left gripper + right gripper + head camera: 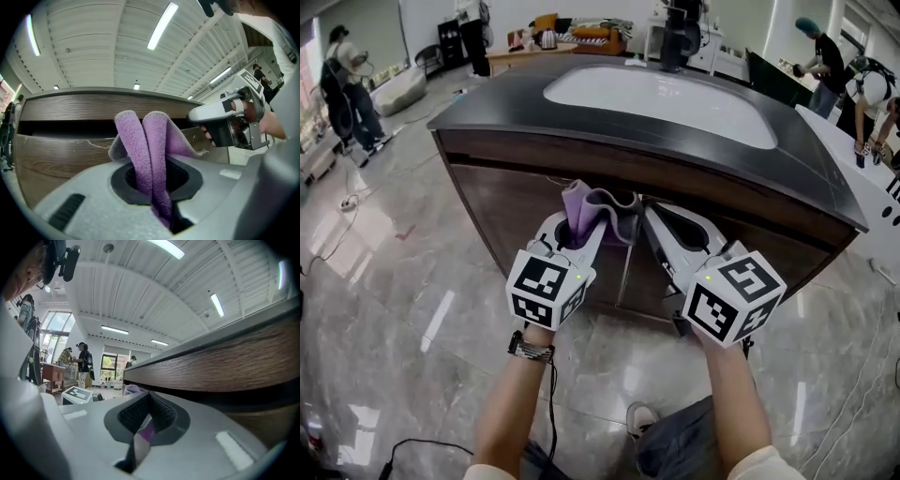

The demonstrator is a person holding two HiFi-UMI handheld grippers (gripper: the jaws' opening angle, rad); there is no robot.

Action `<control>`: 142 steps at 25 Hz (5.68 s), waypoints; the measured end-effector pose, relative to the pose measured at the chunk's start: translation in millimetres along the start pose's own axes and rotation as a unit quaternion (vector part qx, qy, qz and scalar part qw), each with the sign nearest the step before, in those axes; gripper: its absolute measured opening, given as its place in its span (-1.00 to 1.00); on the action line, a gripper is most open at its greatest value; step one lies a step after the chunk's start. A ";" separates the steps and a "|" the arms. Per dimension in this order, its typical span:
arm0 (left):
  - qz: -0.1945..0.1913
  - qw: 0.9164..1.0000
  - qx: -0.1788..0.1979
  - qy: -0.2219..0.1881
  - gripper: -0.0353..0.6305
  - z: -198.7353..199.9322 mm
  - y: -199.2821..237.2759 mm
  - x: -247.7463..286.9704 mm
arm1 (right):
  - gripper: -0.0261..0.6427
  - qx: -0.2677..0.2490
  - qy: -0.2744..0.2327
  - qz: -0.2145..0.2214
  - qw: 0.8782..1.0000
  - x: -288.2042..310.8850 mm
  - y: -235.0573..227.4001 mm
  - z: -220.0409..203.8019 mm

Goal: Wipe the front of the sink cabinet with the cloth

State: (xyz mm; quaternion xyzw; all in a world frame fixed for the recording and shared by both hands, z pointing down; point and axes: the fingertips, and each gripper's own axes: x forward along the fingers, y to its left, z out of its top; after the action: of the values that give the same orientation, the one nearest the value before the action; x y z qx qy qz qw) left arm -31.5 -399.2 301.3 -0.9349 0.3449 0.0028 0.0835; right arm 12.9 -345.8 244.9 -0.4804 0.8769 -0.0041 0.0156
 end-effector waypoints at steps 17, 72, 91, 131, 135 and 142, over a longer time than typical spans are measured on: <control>0.020 0.999 0.017 0.021 -0.73 -5.5 29.8 -15.0 | -0.90 0.001 0.023 -0.010 1.000 4.1 6.4 -23.9; 0.257 0.960 -0.026 0.106 -0.75 -126.1 192.4 -107.4 | -0.90 0.034 0.036 0.027 0.998 -48.5 45.3 -27.1; 0.111 0.991 -0.030 0.070 -0.75 -97.9 49.6 -28.0 | -0.90 0.031 0.039 -0.021 0.999 -70.0 37.5 -27.6; -0.005 0.945 -0.137 0.298 -0.74 -390.6 -66.1 -7.6 | -0.90 0.201 -0.003 -0.063 0.978 -76.9 -9.2 -55.0; -0.010 0.946 -0.104 0.307 -0.75 -366.6 -47.7 -13.0 | -0.90 0.193 -0.005 -0.069 0.979 -76.4 -13.7 -53.8; 0.014 0.974 -0.045 0.223 -0.75 -246.9 -3.3 -20.1 | -0.90 0.191 0.002 -0.065 0.979 -71.5 -9.6 -53.2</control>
State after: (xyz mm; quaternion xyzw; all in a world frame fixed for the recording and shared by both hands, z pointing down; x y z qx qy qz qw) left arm -57.6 -422.8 546.4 -0.9098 0.3677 -0.1888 -0.0377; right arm 57.8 -291.1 300.0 -0.5244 0.8270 -0.1734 0.1048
